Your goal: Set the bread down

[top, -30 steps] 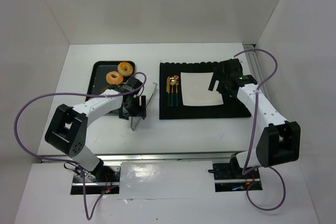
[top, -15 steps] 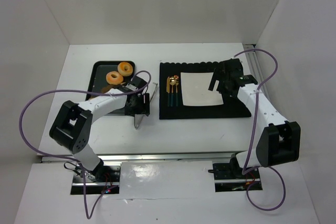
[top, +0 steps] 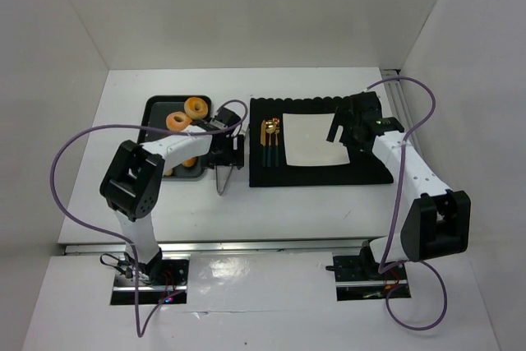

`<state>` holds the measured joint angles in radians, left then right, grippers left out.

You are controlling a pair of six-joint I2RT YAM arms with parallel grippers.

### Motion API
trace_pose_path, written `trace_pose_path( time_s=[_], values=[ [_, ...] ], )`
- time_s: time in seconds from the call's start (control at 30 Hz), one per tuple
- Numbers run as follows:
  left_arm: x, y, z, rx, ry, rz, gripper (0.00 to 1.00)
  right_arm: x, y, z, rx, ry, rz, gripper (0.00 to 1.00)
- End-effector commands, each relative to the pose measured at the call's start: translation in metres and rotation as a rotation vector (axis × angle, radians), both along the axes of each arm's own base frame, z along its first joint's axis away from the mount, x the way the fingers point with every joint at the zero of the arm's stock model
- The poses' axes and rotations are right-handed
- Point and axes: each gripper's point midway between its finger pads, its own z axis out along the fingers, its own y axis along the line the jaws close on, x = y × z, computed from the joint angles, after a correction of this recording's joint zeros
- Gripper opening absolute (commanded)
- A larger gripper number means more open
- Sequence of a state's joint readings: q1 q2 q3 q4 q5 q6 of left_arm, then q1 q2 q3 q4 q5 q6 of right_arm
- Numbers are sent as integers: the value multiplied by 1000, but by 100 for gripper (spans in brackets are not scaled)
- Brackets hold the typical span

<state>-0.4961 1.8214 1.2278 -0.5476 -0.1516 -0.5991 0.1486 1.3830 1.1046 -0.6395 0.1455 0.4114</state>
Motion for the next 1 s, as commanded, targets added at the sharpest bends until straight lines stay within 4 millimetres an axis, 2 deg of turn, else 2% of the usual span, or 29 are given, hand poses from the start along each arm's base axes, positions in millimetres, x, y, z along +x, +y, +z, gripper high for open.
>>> trace_pose_path(
  time_s=[0.0,0.1,0.13,0.2,0.37,0.6,0.63,0.73,0.77,0.87,0.9,0.93,0.97],
  values=[
    [27,4,17,34,-74,-3,96,6,0,12,17,-59,-1,99],
    [37,4,12,32,-72,-3,96,6,0,12,17,-59,-1,99],
    [37,8,4,41,-53,5,95,6,0,12,17,-59,-1,99],
    [47,9,4,43,-58,8,95,6,0,9,15,-50,-1,99],
    [51,12,-8,58,-36,6,94,6,0,9,15,-50,-1,99],
    [61,1,-15,10,-65,-5,94,8,4,6,30,-46,12,99],
    [60,-1,-15,2,-61,-9,92,8,4,6,30,-46,12,99],
    [60,-6,-14,-3,-71,-19,76,10,4,10,32,-55,12,99],
    [65,-7,-6,-3,-94,-15,68,10,4,10,32,-55,12,99],
    [74,-9,24,24,-162,-18,57,12,6,14,40,-63,18,99],
    [76,-8,33,30,-179,-12,50,12,6,14,40,-63,18,99],
    [83,-9,54,19,-219,-5,41,12,6,14,40,-63,18,99],
    [85,-9,65,20,-235,0,38,12,6,14,40,-63,18,99]
  ],
)
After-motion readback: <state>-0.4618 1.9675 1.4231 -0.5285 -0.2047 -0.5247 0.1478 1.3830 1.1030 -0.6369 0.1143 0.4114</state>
